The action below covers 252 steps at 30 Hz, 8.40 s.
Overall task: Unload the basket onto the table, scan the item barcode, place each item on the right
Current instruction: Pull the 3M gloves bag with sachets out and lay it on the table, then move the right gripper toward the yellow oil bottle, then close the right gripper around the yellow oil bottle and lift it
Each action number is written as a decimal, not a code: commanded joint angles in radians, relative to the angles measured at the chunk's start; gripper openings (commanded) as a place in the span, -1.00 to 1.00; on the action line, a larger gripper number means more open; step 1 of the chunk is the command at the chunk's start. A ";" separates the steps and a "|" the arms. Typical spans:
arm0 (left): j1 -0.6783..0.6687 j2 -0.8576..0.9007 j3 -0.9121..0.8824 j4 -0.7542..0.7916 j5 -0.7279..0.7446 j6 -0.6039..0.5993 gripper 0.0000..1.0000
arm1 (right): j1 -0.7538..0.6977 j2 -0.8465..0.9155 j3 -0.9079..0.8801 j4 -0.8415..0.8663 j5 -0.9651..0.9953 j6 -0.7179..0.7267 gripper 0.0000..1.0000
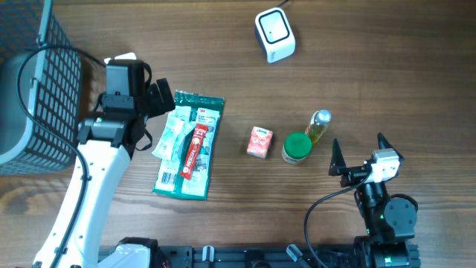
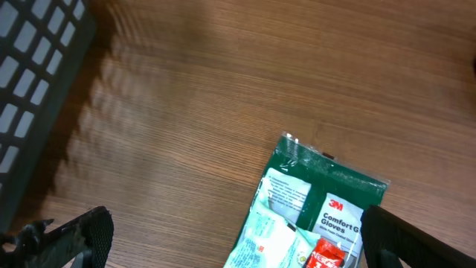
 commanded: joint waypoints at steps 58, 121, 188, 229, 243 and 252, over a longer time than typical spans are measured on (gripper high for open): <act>0.009 -0.003 0.012 -0.003 -0.005 -0.016 1.00 | -0.007 -0.004 -0.001 0.002 0.010 0.001 0.99; 0.009 -0.003 0.011 -0.003 -0.005 -0.016 1.00 | -0.007 0.937 1.404 -1.153 -0.113 0.159 0.99; 0.009 -0.003 0.011 -0.003 -0.005 -0.016 1.00 | 0.209 1.603 1.210 -0.958 0.093 0.521 0.25; 0.009 -0.003 0.011 -0.003 -0.005 -0.016 1.00 | 0.229 1.625 1.187 -0.937 0.123 0.601 0.11; 0.009 -0.003 0.011 -0.003 -0.005 -0.016 1.00 | 0.188 1.592 1.223 -0.968 0.107 0.597 -0.15; 0.009 -0.003 0.011 -0.003 -0.005 -0.016 1.00 | -0.051 1.328 1.294 -0.983 -0.595 0.140 -0.53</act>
